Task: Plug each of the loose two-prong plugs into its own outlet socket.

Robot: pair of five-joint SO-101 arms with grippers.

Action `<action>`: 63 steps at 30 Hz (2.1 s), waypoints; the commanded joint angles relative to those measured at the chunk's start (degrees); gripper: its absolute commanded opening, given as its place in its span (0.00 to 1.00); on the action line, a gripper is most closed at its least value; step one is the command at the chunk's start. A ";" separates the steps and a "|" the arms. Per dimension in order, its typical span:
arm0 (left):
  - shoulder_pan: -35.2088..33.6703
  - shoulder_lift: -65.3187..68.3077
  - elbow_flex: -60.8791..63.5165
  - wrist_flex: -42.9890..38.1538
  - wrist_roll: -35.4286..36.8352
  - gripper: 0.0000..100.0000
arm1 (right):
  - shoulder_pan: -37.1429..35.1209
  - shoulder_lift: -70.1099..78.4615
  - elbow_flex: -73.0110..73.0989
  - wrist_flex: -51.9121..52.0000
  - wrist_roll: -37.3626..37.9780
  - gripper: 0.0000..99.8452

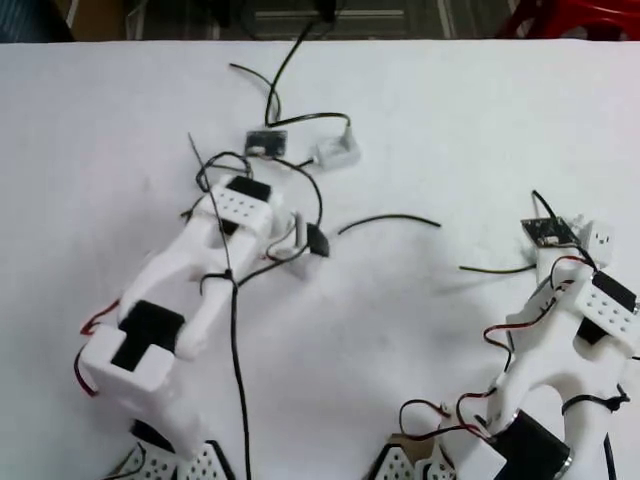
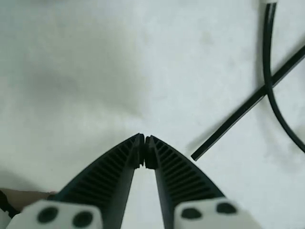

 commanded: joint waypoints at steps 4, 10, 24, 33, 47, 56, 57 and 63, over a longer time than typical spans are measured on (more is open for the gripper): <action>-1.27 -0.75 0.00 -2.02 8.62 0.36 | -0.13 -1.71 -0.26 -0.40 0.44 0.02; -0.92 1.01 0.00 -1.93 16.18 0.35 | -0.13 -1.71 -0.26 -0.40 0.44 0.02; -1.27 11.91 -12.84 8.18 19.43 0.02 | -0.13 -1.80 -0.26 -0.22 0.44 0.02; -10.68 11.82 -33.05 20.84 19.34 0.02 | -0.22 -2.07 -0.26 -0.40 0.44 0.02; -24.66 14.11 -47.65 1.67 19.43 0.02 | -0.22 -1.80 -0.26 -0.48 0.44 0.02; -28.62 29.58 -46.42 -25.58 19.78 0.02 | -0.04 -1.80 -0.26 -0.48 2.46 0.02; -29.05 31.43 -46.51 -28.57 19.78 0.02 | -0.04 -1.80 -0.26 -0.48 3.43 0.02; -30.64 36.88 -50.11 -30.59 19.52 0.11 | -0.13 -1.71 -0.26 -0.31 4.40 0.02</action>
